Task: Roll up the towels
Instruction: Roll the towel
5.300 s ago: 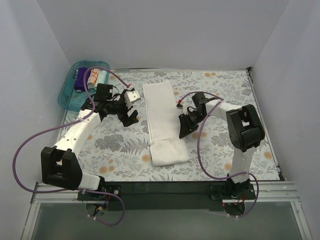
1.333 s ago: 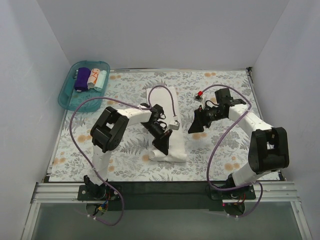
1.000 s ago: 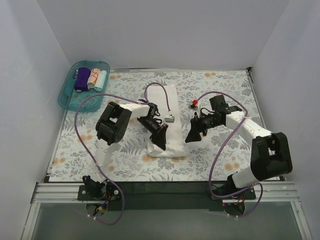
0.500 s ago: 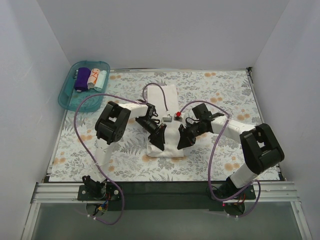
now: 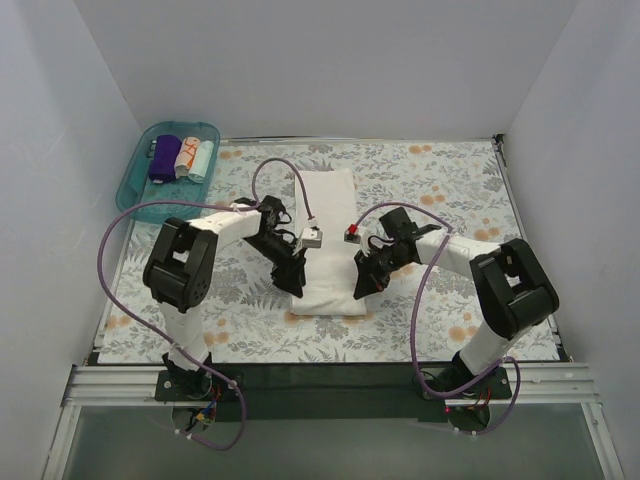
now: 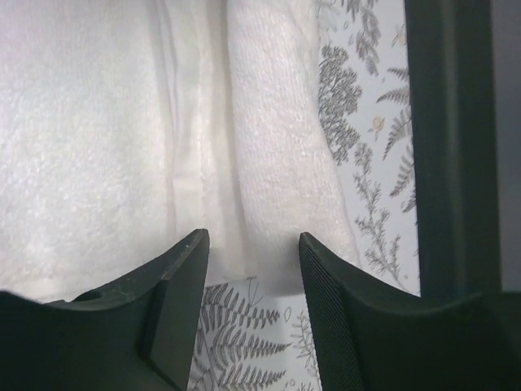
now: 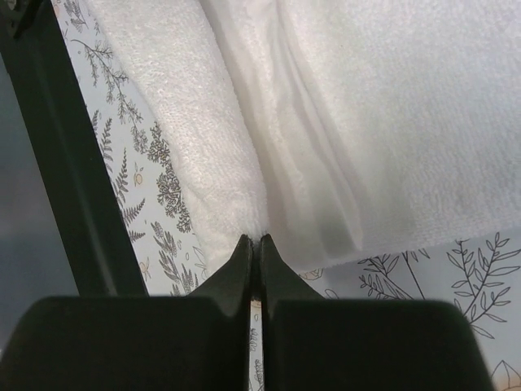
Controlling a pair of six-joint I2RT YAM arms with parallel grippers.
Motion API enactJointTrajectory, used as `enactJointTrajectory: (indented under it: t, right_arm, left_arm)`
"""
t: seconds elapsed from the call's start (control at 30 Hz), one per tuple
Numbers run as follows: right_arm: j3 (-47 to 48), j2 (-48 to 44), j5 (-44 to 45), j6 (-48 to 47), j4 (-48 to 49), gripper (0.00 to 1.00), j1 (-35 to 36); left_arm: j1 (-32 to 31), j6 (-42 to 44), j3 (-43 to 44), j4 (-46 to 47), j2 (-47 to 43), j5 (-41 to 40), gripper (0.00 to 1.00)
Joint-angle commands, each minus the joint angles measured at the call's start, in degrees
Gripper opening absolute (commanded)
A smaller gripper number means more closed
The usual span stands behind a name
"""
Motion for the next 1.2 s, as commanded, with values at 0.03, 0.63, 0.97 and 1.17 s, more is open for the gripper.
enactJointTrajectory:
  t: [0.03,0.63,0.97,1.17]
  right_arm:
    - [3.4,2.4,0.3,-0.3,-1.6,0.01,0.2]
    - [9.4,14.4,4.7,2.7,-5.4,0.01,0.2]
    - [11.8,17.6,5.1,2.3,-7.6,0.01,0.1]
    - [12.3,18.5,4.7,2.3,-7.9,0.01,0.1]
  left_arm:
    - [-0.3,-0.8,-4.8,9.3,-6.3,-10.1,0.42]
    - [-13.6,0.2,-28.4,34.2,-45.2,-37.3,0.66]
    - [-34.1,-3.7,-37.4,53.3,-41.6,-52.4,0.65]
    - [-35.8,-4.2,-36.7,54.2,-35.3,-50.7,0.6]
